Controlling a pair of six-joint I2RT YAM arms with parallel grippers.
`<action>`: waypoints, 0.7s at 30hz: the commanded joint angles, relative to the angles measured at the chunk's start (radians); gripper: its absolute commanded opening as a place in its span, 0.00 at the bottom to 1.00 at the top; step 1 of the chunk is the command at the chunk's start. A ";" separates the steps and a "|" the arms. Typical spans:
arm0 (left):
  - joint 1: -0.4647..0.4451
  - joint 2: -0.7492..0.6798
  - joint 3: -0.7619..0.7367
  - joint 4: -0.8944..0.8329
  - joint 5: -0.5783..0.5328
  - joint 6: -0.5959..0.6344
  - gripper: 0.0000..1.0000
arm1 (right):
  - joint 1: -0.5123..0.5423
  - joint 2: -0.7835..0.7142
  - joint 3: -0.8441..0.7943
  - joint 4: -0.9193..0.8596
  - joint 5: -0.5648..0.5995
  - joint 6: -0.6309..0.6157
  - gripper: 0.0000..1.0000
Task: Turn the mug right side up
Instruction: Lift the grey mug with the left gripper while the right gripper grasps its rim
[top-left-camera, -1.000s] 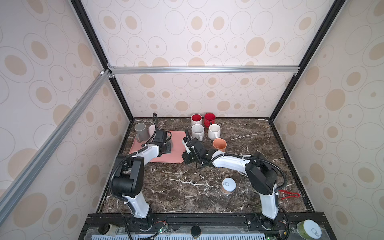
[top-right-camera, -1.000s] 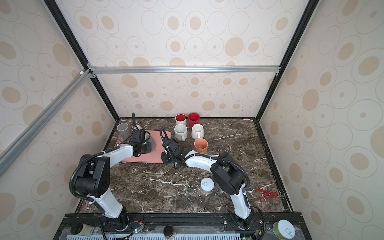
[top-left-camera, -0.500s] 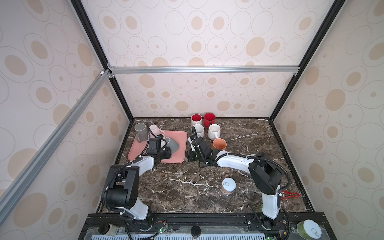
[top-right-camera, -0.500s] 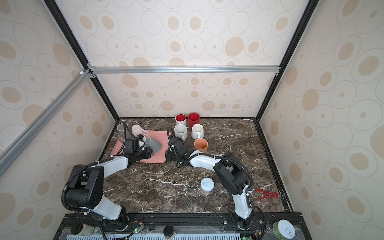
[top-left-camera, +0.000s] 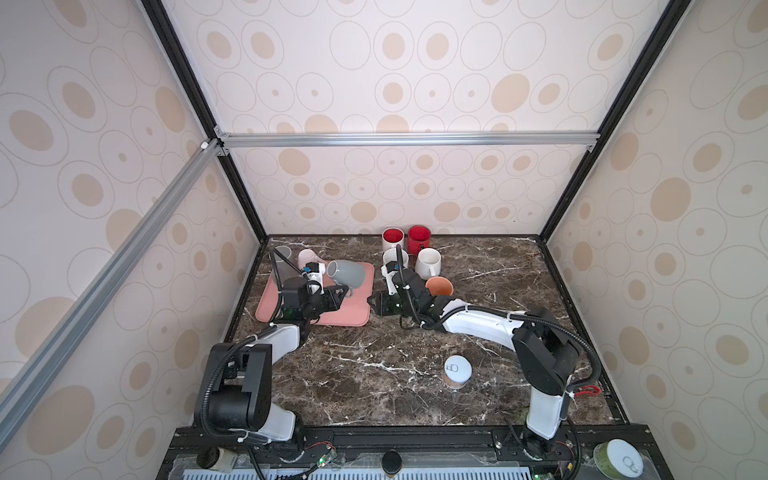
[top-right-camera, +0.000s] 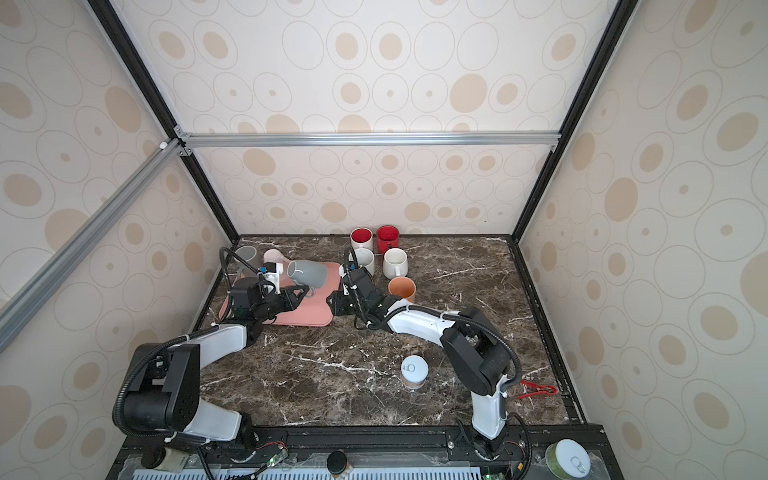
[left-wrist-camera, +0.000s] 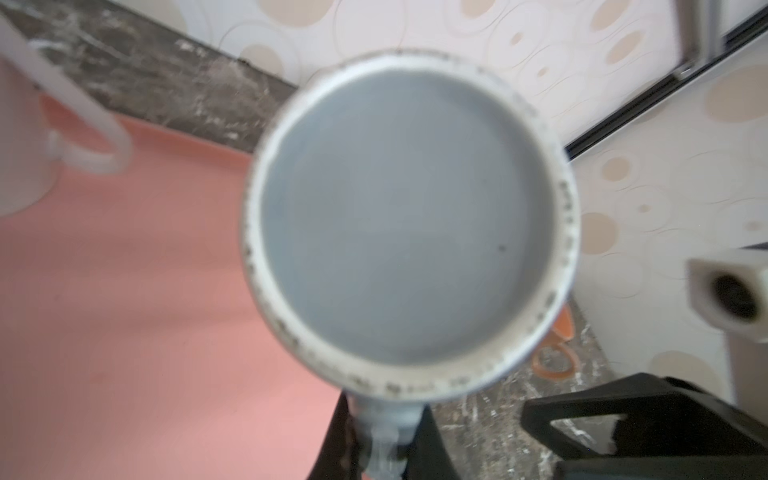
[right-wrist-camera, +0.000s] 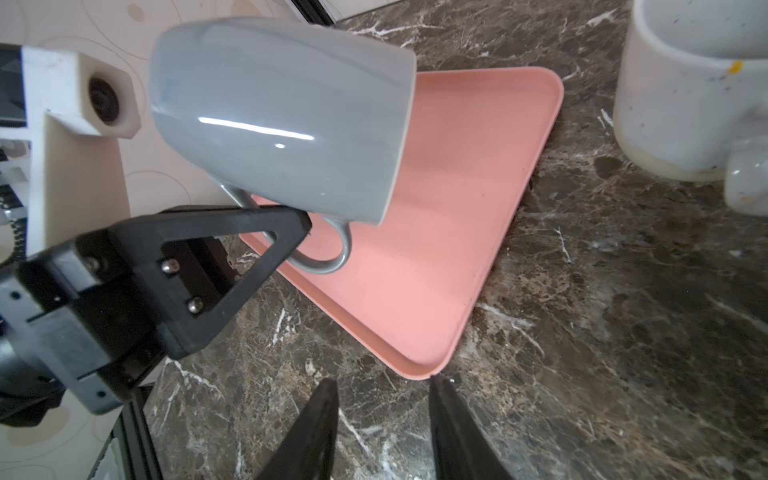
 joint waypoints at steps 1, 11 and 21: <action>0.027 -0.068 0.002 0.294 0.152 -0.121 0.00 | -0.009 -0.111 -0.017 0.068 -0.045 0.003 0.40; 0.084 -0.039 0.019 0.984 0.362 -0.665 0.00 | -0.012 -0.215 -0.005 0.286 -0.253 -0.008 0.46; 0.090 0.005 0.103 1.275 0.391 -0.959 0.00 | -0.015 -0.129 0.119 0.397 -0.405 0.140 0.40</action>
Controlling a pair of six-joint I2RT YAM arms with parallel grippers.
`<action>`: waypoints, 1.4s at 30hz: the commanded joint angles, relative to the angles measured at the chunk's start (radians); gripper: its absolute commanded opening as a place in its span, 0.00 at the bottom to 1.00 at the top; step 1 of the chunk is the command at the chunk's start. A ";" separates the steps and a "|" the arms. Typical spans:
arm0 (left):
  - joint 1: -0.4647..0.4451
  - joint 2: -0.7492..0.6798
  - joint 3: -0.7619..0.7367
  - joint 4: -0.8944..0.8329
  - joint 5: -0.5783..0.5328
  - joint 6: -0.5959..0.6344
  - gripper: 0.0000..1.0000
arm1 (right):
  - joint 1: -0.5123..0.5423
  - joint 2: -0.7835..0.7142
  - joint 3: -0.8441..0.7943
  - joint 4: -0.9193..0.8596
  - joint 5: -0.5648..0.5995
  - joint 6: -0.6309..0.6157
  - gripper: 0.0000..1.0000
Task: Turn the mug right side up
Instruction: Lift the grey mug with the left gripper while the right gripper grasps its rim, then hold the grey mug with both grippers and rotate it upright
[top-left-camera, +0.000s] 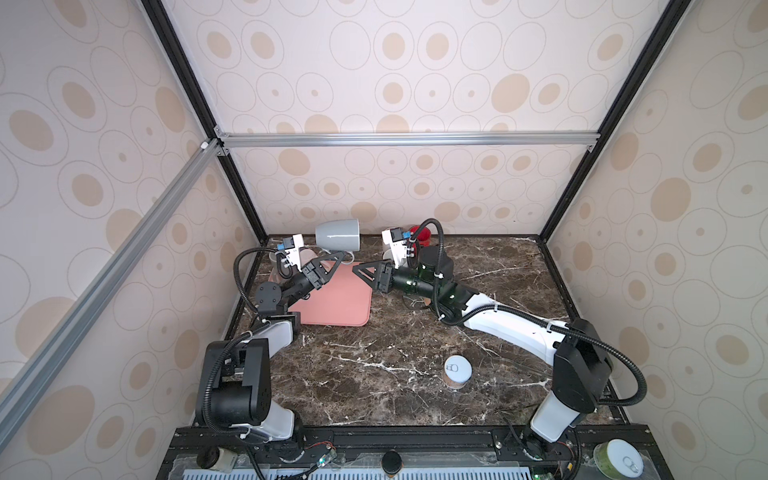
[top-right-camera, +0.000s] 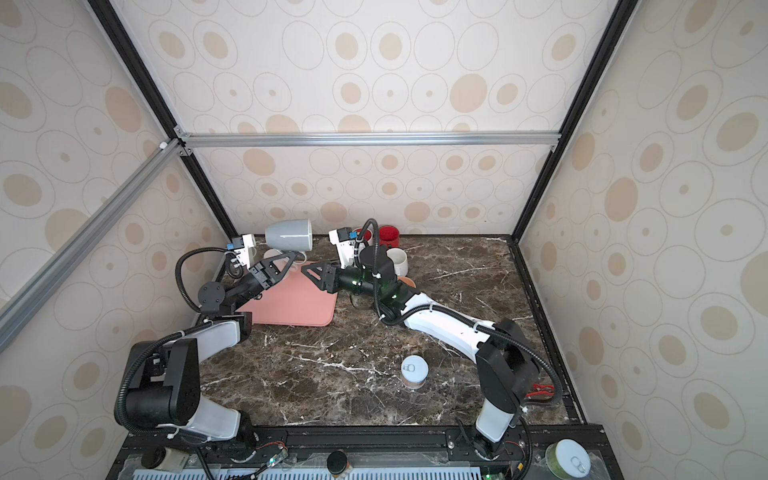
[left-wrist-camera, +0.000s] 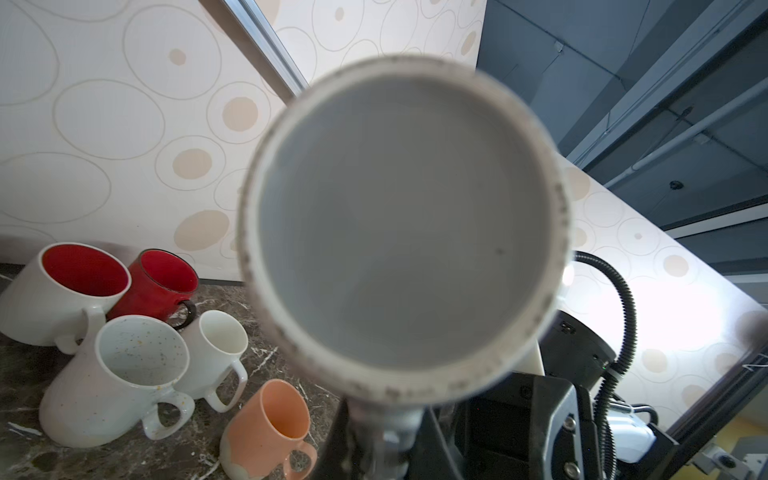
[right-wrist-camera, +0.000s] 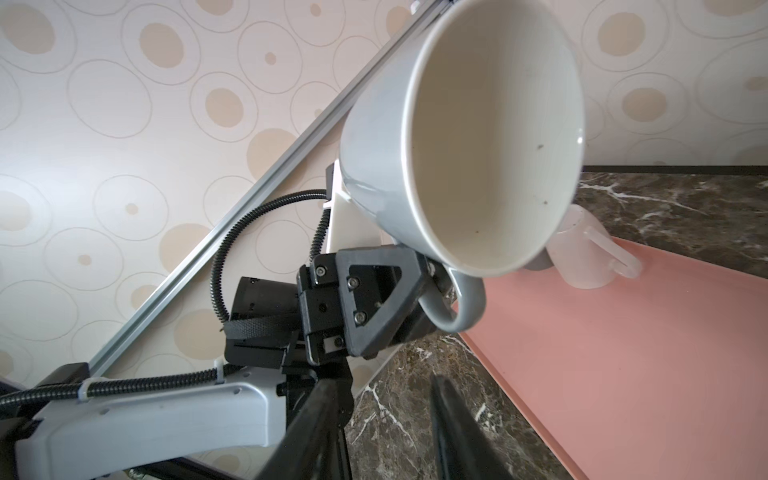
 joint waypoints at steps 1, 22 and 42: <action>0.003 -0.040 0.061 0.345 0.027 -0.114 0.00 | -0.004 0.021 0.059 0.065 -0.062 0.056 0.40; 0.015 -0.131 0.164 0.344 -0.008 -0.237 0.00 | -0.005 0.006 0.083 0.034 -0.040 0.071 0.42; 0.012 -0.180 0.122 0.326 -0.018 -0.292 0.00 | -0.017 0.146 0.221 0.201 -0.139 0.262 0.40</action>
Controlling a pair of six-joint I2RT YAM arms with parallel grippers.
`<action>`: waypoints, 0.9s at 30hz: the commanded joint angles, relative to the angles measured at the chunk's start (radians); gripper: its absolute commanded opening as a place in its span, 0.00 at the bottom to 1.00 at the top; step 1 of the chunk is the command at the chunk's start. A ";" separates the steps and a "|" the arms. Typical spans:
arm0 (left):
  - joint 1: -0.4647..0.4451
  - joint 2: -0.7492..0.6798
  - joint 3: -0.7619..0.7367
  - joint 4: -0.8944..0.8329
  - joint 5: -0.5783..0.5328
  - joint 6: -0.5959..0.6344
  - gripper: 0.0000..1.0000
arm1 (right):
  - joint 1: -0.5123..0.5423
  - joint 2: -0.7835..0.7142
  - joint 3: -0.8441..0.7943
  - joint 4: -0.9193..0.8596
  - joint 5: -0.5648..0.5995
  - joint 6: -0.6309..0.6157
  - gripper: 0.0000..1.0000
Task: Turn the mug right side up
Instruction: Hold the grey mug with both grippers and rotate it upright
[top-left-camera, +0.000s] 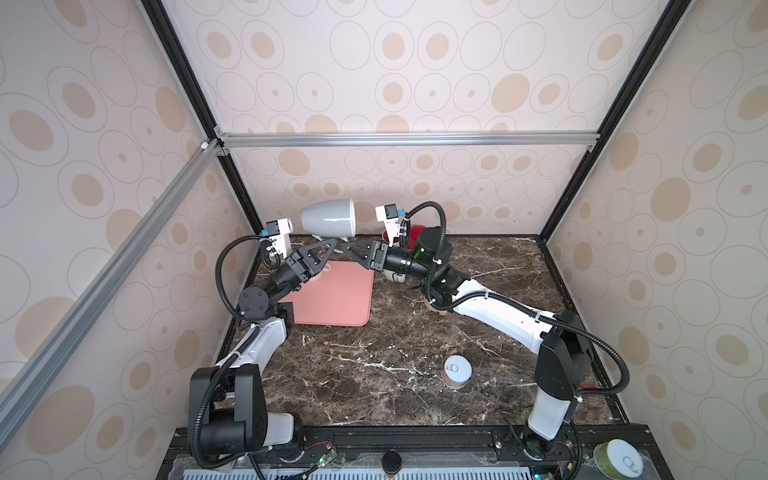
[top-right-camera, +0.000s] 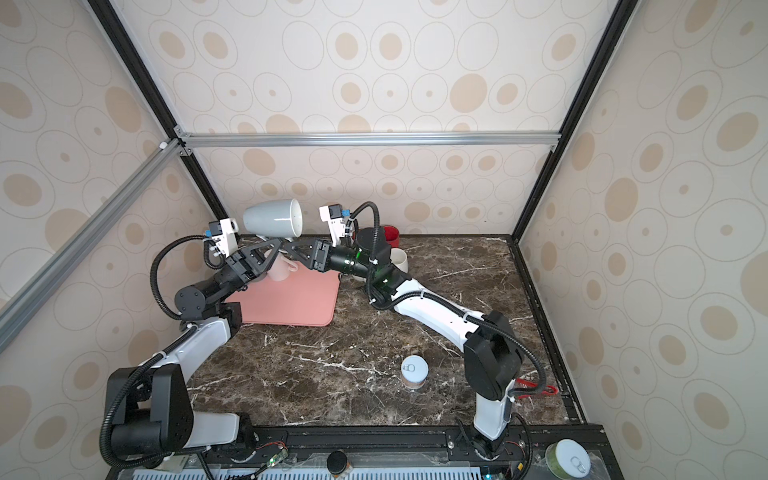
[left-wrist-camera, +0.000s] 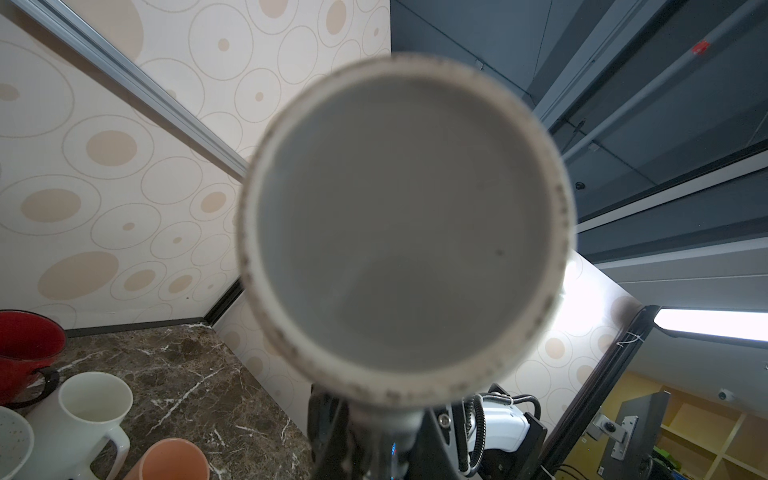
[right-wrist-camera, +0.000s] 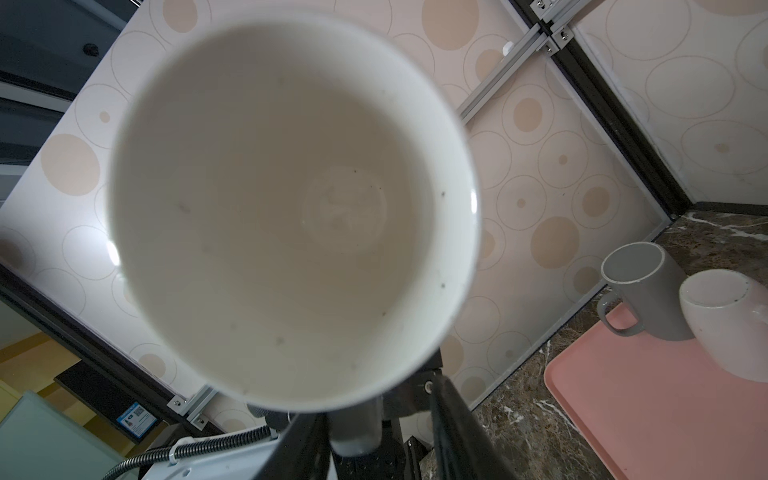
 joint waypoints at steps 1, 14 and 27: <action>0.002 -0.038 0.009 0.262 -0.028 -0.033 0.00 | -0.004 0.042 0.025 0.075 -0.012 0.077 0.38; -0.003 -0.094 -0.049 0.096 0.000 0.088 0.00 | 0.009 0.085 0.044 0.116 -0.038 0.143 0.00; -0.003 -0.156 -0.107 -0.168 0.037 0.303 0.38 | -0.005 0.031 -0.072 0.269 0.027 0.109 0.00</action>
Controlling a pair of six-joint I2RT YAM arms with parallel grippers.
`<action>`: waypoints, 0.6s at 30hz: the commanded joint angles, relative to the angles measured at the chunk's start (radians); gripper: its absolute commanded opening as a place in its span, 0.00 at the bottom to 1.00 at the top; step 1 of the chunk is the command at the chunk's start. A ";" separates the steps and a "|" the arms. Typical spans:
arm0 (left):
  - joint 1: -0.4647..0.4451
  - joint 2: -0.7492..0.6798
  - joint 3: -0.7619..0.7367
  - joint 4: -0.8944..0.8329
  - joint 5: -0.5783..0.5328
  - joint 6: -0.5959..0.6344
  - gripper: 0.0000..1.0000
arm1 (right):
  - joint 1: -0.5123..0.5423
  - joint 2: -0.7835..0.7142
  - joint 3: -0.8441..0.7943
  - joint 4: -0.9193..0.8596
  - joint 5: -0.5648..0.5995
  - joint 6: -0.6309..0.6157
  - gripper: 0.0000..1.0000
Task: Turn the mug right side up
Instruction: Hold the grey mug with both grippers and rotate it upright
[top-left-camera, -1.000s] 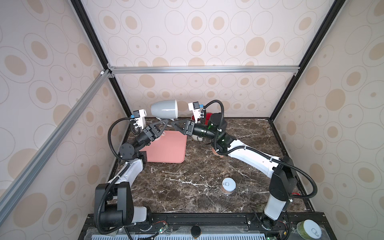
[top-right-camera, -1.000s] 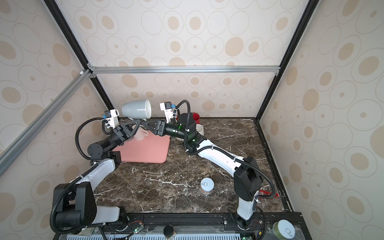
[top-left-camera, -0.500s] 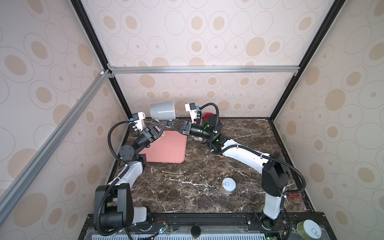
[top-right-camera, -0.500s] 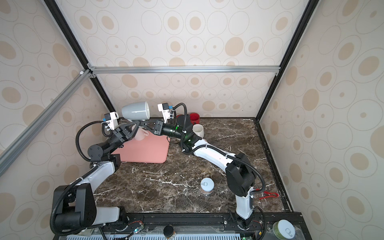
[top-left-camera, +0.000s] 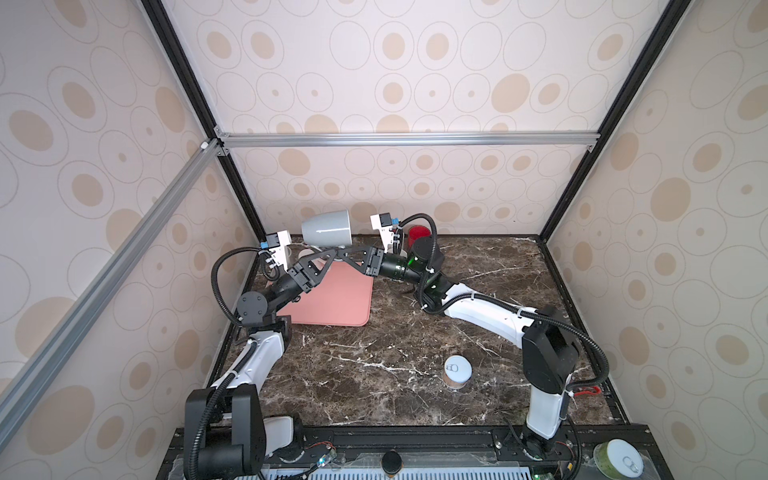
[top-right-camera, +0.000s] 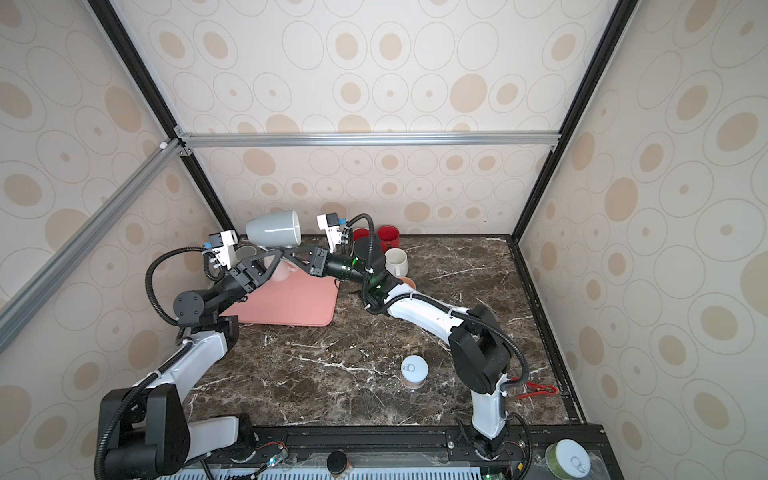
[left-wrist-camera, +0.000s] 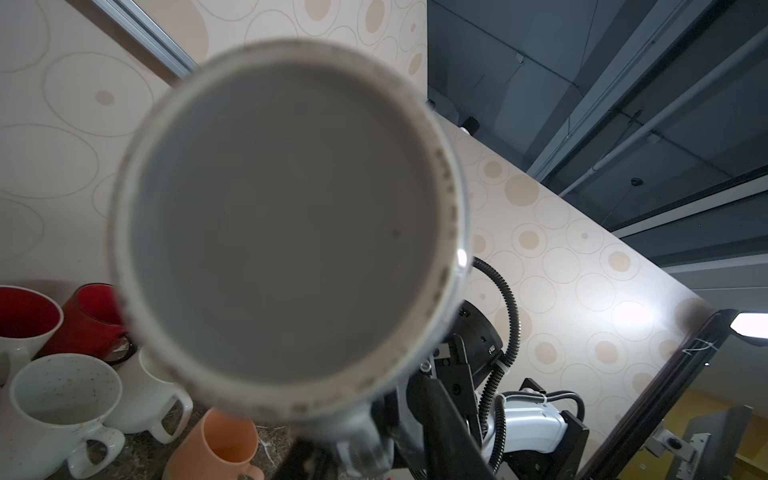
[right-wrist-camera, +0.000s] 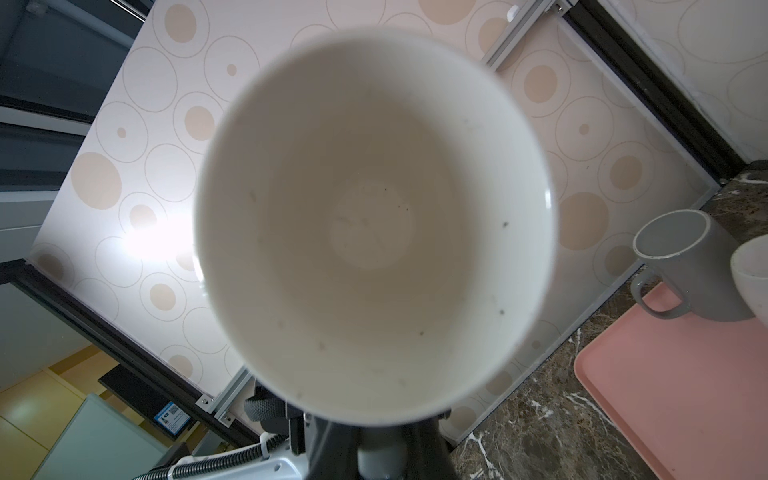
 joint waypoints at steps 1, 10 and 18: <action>-0.008 -0.041 0.010 0.028 0.040 0.076 0.40 | -0.011 -0.026 -0.016 0.121 0.052 0.008 0.00; -0.005 -0.045 0.011 -0.040 0.075 0.136 0.45 | -0.013 -0.063 -0.101 0.158 0.157 -0.064 0.00; 0.003 -0.058 -0.005 -0.140 0.071 0.230 0.45 | -0.045 -0.111 -0.175 0.156 0.228 -0.087 0.00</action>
